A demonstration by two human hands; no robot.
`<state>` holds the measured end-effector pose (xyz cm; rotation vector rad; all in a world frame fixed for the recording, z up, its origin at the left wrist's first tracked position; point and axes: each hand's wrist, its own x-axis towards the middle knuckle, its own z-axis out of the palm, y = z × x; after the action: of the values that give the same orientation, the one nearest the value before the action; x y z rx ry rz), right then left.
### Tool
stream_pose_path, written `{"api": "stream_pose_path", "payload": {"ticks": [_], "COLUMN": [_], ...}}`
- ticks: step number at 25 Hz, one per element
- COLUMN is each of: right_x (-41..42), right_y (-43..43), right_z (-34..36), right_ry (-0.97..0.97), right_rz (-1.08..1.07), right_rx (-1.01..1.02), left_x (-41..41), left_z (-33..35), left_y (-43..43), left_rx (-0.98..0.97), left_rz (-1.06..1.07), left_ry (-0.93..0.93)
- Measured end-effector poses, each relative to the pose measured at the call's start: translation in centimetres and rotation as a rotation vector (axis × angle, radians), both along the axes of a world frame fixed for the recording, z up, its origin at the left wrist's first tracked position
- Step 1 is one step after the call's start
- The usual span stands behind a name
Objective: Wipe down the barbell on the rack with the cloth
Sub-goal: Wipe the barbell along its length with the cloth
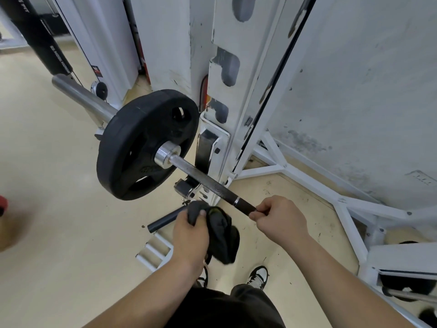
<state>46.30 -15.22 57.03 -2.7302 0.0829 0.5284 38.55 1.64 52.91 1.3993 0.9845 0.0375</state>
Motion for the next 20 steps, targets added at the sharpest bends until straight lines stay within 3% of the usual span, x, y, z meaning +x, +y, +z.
{"api": "stream_pose_path", "payload": {"ticks": [2, 4, 8, 9, 12, 14, 20], "right_x": [-0.1, -0.3, 0.0, 0.0, -0.2, -0.1, -0.4], "right_y": [0.1, 0.2, 0.1, 0.0, 0.0, 0.1, -0.5], "right_z": [0.0, -0.2, -0.4, -0.5, -0.3, -0.4, -0.6], "right_ry": [-0.001, -0.013, -0.028, -0.03, -0.028, -0.026, -0.066], "right_rz": [0.002, 0.006, 0.016, 0.018, 0.011, 0.014, 0.011], "right_rx": [-0.012, -0.013, -0.024, -0.03, -0.029, -0.036, -0.013], "left_x": [2.0, 2.6, 0.5, 0.7, 2.7, 3.2, 1.0], "left_z": [0.9, 1.8, 1.6, 1.5, 1.3, 1.6, 1.7], "left_y": [-1.3, -2.8, -3.9, -3.3, -1.1, -1.3, -3.9], "left_rx": [-0.18, -0.247, -0.216, -0.231, -0.294, -0.26, -0.342], "left_rz": [0.119, 0.101, -0.262, -0.255, 0.089, 0.164, -0.199], "left_ry": [-0.062, -0.078, 0.008, 0.014, -0.043, -0.058, 0.017]}}
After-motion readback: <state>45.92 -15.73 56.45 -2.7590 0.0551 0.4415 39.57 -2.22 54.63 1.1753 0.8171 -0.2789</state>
